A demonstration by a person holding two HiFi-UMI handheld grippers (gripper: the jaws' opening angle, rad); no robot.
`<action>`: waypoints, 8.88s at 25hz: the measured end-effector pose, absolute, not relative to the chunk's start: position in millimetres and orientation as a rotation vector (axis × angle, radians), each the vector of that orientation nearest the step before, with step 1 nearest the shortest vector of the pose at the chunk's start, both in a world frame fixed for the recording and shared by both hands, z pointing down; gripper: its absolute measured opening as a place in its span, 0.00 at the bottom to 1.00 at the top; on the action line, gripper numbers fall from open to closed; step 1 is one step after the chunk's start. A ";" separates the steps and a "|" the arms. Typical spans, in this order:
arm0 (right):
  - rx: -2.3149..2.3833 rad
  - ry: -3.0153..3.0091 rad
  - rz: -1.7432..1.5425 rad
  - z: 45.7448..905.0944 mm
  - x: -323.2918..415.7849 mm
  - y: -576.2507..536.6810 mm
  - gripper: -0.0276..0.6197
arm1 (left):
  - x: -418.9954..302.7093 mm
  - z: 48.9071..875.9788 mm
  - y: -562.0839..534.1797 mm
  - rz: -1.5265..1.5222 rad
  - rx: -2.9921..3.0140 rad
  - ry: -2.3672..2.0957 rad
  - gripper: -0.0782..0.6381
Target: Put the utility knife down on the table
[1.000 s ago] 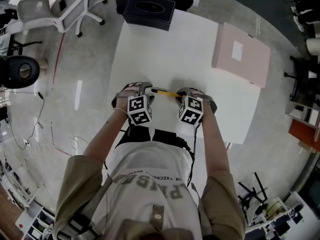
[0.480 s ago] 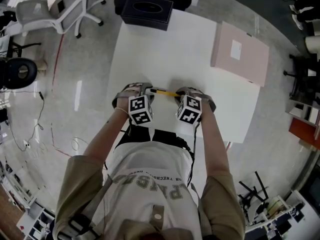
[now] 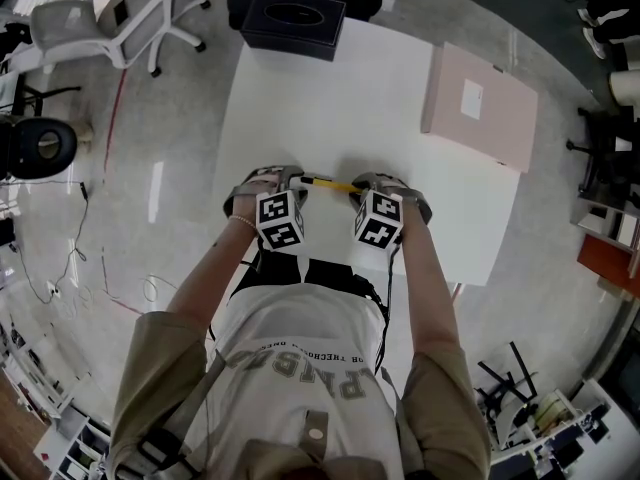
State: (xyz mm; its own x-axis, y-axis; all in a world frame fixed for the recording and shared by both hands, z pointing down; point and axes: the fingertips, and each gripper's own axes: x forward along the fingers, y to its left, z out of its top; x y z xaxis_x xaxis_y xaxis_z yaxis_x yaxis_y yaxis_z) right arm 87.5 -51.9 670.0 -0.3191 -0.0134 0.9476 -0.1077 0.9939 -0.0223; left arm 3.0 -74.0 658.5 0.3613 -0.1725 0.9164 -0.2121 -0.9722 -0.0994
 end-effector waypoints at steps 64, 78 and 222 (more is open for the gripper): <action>0.177 -1.903 0.203 665.8 93.7 -61.9 0.22 | 12.6 659.6 -94.5 1.806 2.597 -0.301 0.30; 0.226 -1.893 0.101 665.1 103.2 -68.0 0.22 | 11.4 663.2 -94.9 1.757 2.511 -0.244 0.30; 1.949 -2.268 -0.162 352.9 142.9 -99.7 0.09 | -31.0 362.9 -142.4 0.143 2.776 -1.545 0.20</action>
State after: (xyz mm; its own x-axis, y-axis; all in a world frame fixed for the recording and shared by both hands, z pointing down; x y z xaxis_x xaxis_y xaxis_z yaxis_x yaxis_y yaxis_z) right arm 142.9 -99.7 352.9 -0.1469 -0.9883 0.0409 -0.9724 0.1518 0.1772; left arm -31.0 -142.4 362.9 0.5242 -0.8495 0.0597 -0.8460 -0.5275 -0.0774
